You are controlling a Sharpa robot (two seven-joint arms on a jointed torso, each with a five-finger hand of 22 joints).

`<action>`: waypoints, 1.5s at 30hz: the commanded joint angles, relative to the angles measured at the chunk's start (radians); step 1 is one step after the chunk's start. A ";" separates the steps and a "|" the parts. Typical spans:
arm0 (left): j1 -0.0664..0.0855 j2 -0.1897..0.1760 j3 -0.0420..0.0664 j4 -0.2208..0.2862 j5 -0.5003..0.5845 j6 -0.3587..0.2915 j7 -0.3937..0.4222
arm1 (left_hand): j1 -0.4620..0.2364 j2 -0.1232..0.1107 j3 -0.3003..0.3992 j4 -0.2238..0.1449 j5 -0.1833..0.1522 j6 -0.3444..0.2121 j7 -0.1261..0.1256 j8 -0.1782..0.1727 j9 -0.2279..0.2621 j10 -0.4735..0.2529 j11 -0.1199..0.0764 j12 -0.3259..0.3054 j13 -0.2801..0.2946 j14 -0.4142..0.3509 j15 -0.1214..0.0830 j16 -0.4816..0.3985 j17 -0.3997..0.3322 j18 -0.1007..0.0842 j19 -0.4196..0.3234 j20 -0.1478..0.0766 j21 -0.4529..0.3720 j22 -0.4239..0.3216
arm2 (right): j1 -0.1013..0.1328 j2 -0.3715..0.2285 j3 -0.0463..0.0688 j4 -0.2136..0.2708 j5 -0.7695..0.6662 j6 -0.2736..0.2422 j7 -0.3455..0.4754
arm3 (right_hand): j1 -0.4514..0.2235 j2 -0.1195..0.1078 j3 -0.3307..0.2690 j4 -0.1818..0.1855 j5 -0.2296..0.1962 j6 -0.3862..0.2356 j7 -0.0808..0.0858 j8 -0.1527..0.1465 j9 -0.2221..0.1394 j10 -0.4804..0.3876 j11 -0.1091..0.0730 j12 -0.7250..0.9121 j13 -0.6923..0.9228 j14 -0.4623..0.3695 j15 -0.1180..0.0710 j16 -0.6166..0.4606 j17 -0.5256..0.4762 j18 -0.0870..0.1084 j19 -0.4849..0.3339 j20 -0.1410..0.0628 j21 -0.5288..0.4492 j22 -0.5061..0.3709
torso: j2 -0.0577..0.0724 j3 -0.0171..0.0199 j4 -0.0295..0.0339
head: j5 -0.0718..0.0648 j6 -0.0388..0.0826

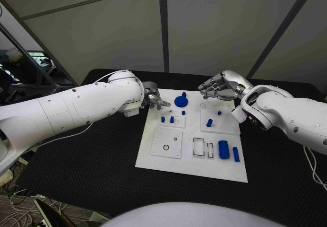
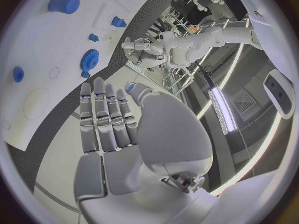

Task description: Assemble the parts on the task board

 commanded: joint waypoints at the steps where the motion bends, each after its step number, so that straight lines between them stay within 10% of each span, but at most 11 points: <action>1: 0.000 -0.005 0.005 0.004 0.051 -0.115 0.057 | 0.065 0.015 -0.001 -0.016 0.006 -0.056 0.028 -0.034 -0.013 -0.096 0.027 -0.085 -0.103 0.008 0.025 -0.118 -0.004 -0.012 -0.084 0.017 -0.204 0.050 | 0.002 -0.001 0.001 0.002 0.000 0.005 0.008 | -0.006 0.003 0.002 0.000 0.004 0.000 0.004 -0.004 0.001 -0.007 -0.003 0.002 -0.001 -0.007 0.000 -0.001 -0.001 0.012 0.003 0.007 -0.007 -0.001 | 0.000 0.0007 0.0007 | -0.003 0.002; 4: -0.001 -0.003 0.009 0.004 0.081 -0.158 0.125 | 0.164 0.022 0.024 -0.052 0.008 -0.136 0.073 -0.090 -0.052 -0.215 0.071 -0.147 -0.135 -0.150 0.067 -0.353 -0.275 0.041 -0.278 0.049 -0.612 -0.098 | 0.002 -0.001 0.001 0.002 0.000 0.003 0.009 | -0.006 0.003 0.002 0.000 0.004 0.000 0.004 -0.004 0.001 -0.007 -0.003 0.002 -0.001 -0.007 0.000 -0.001 -0.001 0.012 0.003 0.007 -0.007 -0.001 | 0.000 0.0007 0.0000 | -0.005 0.003; 7: -0.004 -0.001 0.008 0.010 0.082 -0.146 0.145 | 0.303 0.037 0.134 -0.124 0.009 -0.123 0.074 -0.099 -0.082 -0.244 0.066 -0.180 -0.169 -0.171 0.065 -0.398 -0.323 0.053 -0.290 0.061 -0.655 -0.133 | 0.002 -0.001 0.001 0.002 0.000 0.003 0.009 | -0.006 0.003 0.002 0.000 0.004 0.000 0.004 -0.004 0.001 -0.007 -0.003 0.002 -0.001 -0.007 0.000 -0.001 -0.001 0.012 0.003 0.007 -0.007 -0.001 | 0.000 -0.0006 -0.0015 | -0.007 0.002; 16: -0.017 -0.012 0.006 0.021 0.069 -0.104 0.125 | 0.138 0.031 0.132 0.023 0.008 -0.042 0.059 -0.136 -0.153 -0.135 0.055 -0.143 -0.179 -0.005 0.052 -0.161 -0.061 0.006 -0.100 0.051 -0.335 -0.025 | 0.002 -0.002 0.001 0.002 0.000 0.003 0.009 | -0.006 0.003 0.002 0.000 0.004 0.000 0.004 -0.004 0.001 -0.007 -0.003 0.002 -0.001 -0.007 0.000 -0.001 -0.001 0.012 0.003 0.007 -0.007 -0.001 | 0.000 0.0006 0.0016 | -0.011 0.000; 25: -0.031 -0.022 0.005 0.029 0.069 -0.136 0.164 | 0.160 0.014 0.141 0.003 0.008 -0.028 0.059 -0.172 -0.190 -0.118 0.053 -0.132 -0.179 0.005 0.048 -0.136 -0.035 0.000 -0.080 0.046 -0.297 -0.006 | 0.002 -0.004 0.001 0.003 0.000 0.002 0.009 | -0.006 0.003 0.002 0.000 0.004 0.000 0.004 -0.004 0.001 -0.007 -0.003 0.002 -0.001 -0.007 0.000 -0.001 -0.001 0.012 0.003 0.007 -0.007 -0.001 | 0.000 -0.0001 0.0003 | -0.014 0.003; 29: -0.033 -0.018 0.005 0.026 0.067 -0.214 0.266 | 0.233 -0.056 0.126 -0.061 0.004 -0.053 0.078 -0.201 -0.215 -0.198 0.075 -0.180 -0.204 -0.117 0.067 -0.309 -0.247 0.043 -0.220 0.060 -0.618 -0.117 | 0.002 -0.003 0.001 0.003 0.000 0.002 0.009 | -0.007 0.003 0.004 -0.001 0.005 0.000 0.004 -0.004 0.001 -0.007 -0.003 0.003 -0.001 -0.007 0.000 -0.001 -0.002 0.012 0.003 0.007 -0.009 -0.001 | -0.001 0.0001 -0.0006 | -0.016 0.003; 33: -0.034 -0.006 0.004 0.017 0.041 -0.286 0.357 | 0.300 -0.085 0.122 -0.102 0.004 -0.083 0.093 -0.224 -0.238 -0.282 0.095 -0.234 -0.238 -0.319 0.090 -0.580 -0.549 0.047 -0.301 0.081 -0.722 -0.170 | 0.002 -0.003 0.001 0.002 0.000 0.001 0.009 | -0.007 0.003 0.004 -0.001 0.005 0.000 0.004 -0.004 0.001 -0.007 -0.003 0.003 -0.001 -0.007 0.000 -0.001 -0.002 0.012 0.003 0.007 -0.009 -0.001 | 0.000 -0.0001 0.0004 | -0.018 0.007; 45: -0.034 0.067 -0.066 -0.039 -0.225 -0.340 0.490 | 0.404 -0.102 0.137 -0.164 0.004 -0.113 0.106 -0.288 -0.326 -0.372 0.126 -0.360 -0.355 -0.365 0.118 -0.642 -0.630 0.051 -0.321 0.108 -0.792 -0.229 | 0.001 0.002 0.001 0.000 0.000 -0.016 0.016 | -0.007 0.003 0.004 -0.001 0.005 0.000 0.004 -0.004 0.001 -0.007 -0.003 0.003 -0.001 -0.007 0.000 -0.001 -0.002 0.012 0.003 0.007 -0.009 -0.001 | 0.001 -0.0004 -0.0022 | -0.034 0.007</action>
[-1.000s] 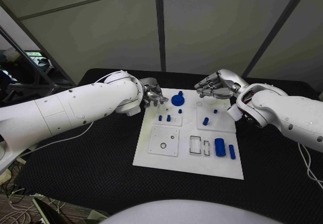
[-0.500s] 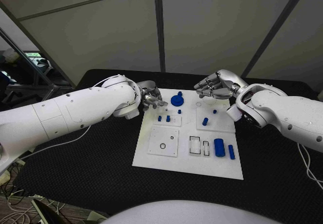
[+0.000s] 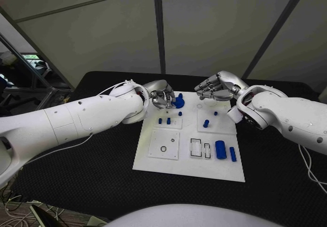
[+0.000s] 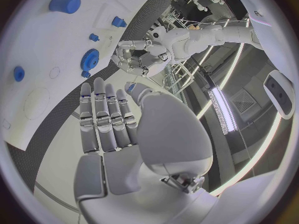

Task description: Assemble the parts on the task board

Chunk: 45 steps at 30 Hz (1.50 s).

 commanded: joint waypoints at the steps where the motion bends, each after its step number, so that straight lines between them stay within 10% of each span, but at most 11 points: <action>1: 0.000 0.020 -0.012 -0.022 -0.174 -0.033 0.090 | 0.008 -0.001 -0.005 -0.007 0.000 0.005 -0.005 -0.006 -0.010 -0.007 0.000 -0.015 -0.016 -0.006 0.003 0.001 -0.004 -0.005 0.002 0.011 -0.003 -0.002 | 0.001 0.002 0.001 0.000 0.000 -0.017 0.016 | -0.007 0.003 0.004 -0.001 0.005 0.000 0.004 -0.004 0.001 -0.007 -0.003 0.003 -0.001 -0.007 0.000 -0.001 -0.001 0.012 0.003 0.007 -0.002 -0.001 | 0.000 0.0001 -0.0009 | -0.007 0.000; 20: -0.006 0.116 -0.029 -0.123 -0.305 0.038 0.108 | 0.028 0.003 -0.031 -0.013 0.001 0.046 -0.017 -0.062 -0.080 0.003 0.005 -0.079 -0.094 0.030 0.004 0.094 0.017 -0.004 0.033 0.012 0.017 0.014 | 0.001 0.006 0.001 0.000 0.000 -0.091 0.038 | -0.002 0.001 0.009 -0.007 0.008 -0.003 0.005 -0.005 0.001 -0.010 -0.002 0.002 -0.001 -0.010 0.000 -0.002 -0.002 0.012 0.004 0.007 -0.005 -0.001 | 0.000 0.0010 -0.0015 | -0.022 -0.001; 45: -0.007 0.140 -0.028 -0.145 -0.306 0.124 0.102 | 0.064 0.025 -0.007 -0.032 0.002 0.099 -0.012 -0.100 -0.118 0.060 -0.005 -0.097 -0.127 0.107 -0.006 0.268 0.158 -0.004 0.052 0.004 0.066 0.072 | 0.001 0.007 0.001 0.003 0.000 -0.122 0.040 | 0.001 0.002 0.014 -0.011 0.013 -0.003 0.005 -0.004 0.001 -0.011 -0.002 0.002 -0.001 -0.011 0.001 -0.002 -0.003 0.013 0.004 0.007 -0.007 -0.001 | 0.003 0.0014 -0.0022 | -0.029 -0.007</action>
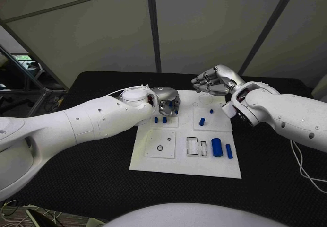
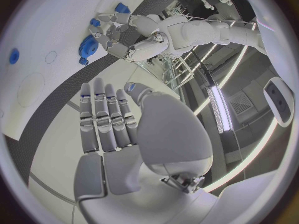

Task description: Assemble the parts on the task board

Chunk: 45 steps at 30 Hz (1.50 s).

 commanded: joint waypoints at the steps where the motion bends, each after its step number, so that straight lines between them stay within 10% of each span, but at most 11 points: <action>1: 0.000 0.007 0.000 -0.006 -0.006 0.026 0.011 | 0.008 0.000 0.006 -0.002 0.002 0.011 -0.002 -0.005 -0.002 0.011 0.000 -0.008 -0.003 0.010 -0.001 0.009 0.006 0.028 0.005 -0.003 0.008 0.006 | 0.002 0.001 0.001 0.001 0.000 -0.013 0.010 | 0.001 0.002 0.005 -0.002 0.005 -0.003 0.005 -0.004 0.001 -0.007 0.001 0.002 -0.001 -0.007 -0.003 -0.002 -0.001 0.013 0.001 0.004 -0.007 -0.001 | 0.000 -0.0004 0.0008 | -0.002 0.000; 45: 0.000 0.033 0.000 -0.031 0.002 0.046 0.038 | 0.019 0.007 0.046 -0.025 -0.002 0.032 -0.003 -0.063 -0.037 0.068 -0.005 -0.088 -0.043 0.036 -0.005 0.061 0.029 0.029 -0.004 -0.008 0.047 0.072 | 0.002 0.004 0.001 0.001 0.000 0.007 0.003 | 0.002 0.003 0.009 -0.004 0.009 -0.002 0.005 -0.004 0.001 -0.007 0.002 0.002 -0.001 -0.007 -0.003 -0.001 -0.002 0.013 0.002 0.003 -0.008 0.000 | 0.000 -0.0007 0.0017 | -0.011 -0.005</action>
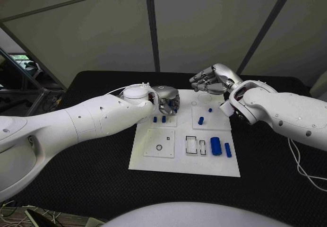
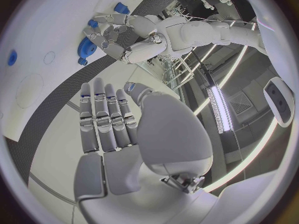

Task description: Assemble the parts on the task board

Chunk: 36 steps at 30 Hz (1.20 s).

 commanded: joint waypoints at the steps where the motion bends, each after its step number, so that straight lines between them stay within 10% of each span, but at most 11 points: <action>1: -0.004 0.004 -0.002 0.004 0.008 0.019 0.027 | 0.014 0.011 0.014 -0.004 -0.002 0.033 0.003 0.012 0.003 0.019 -0.005 -0.010 -0.002 0.017 -0.003 0.015 0.017 0.041 -0.006 -0.006 0.010 0.008 | 0.002 0.001 0.001 0.001 0.000 0.008 0.004 | 0.002 0.003 0.006 -0.001 0.003 -0.002 0.005 -0.004 0.001 -0.007 0.002 0.002 -0.001 -0.007 -0.003 -0.001 -0.001 0.013 0.002 0.003 -0.004 0.000 | -0.001 0.0001 0.0003 | -0.001 -0.001; 27: -0.005 -0.019 0.001 0.030 0.037 -0.023 0.039 | 0.035 0.027 0.064 -0.074 -0.003 0.131 0.011 -0.024 -0.007 0.156 -0.015 -0.134 -0.013 0.081 -0.017 0.073 0.087 0.023 0.021 -0.025 0.177 0.136 | 0.002 0.001 0.001 -0.001 0.000 0.017 0.000 | 0.002 0.003 0.007 -0.001 0.003 -0.002 0.005 -0.004 0.001 -0.007 0.001 0.002 -0.001 -0.007 -0.003 -0.001 -0.002 0.013 0.002 0.003 -0.005 0.000 | -0.001 -0.0003 0.0014 | -0.004 0.000; 36: -0.009 -0.061 0.052 0.079 0.064 -0.034 0.026 | 0.023 0.025 0.063 -0.070 -0.003 0.134 0.012 -0.030 -0.009 0.159 -0.013 -0.148 -0.014 0.083 -0.015 0.075 0.090 0.023 0.020 -0.023 0.178 0.135 | 0.002 -0.003 0.001 -0.005 0.000 0.017 0.001 | 0.002 0.003 0.007 -0.001 0.003 -0.002 0.005 -0.004 0.001 -0.007 0.001 0.002 -0.001 -0.007 -0.003 -0.001 -0.002 0.013 0.002 0.003 -0.005 0.000 | -0.001 0.0002 0.0029 | -0.008 0.004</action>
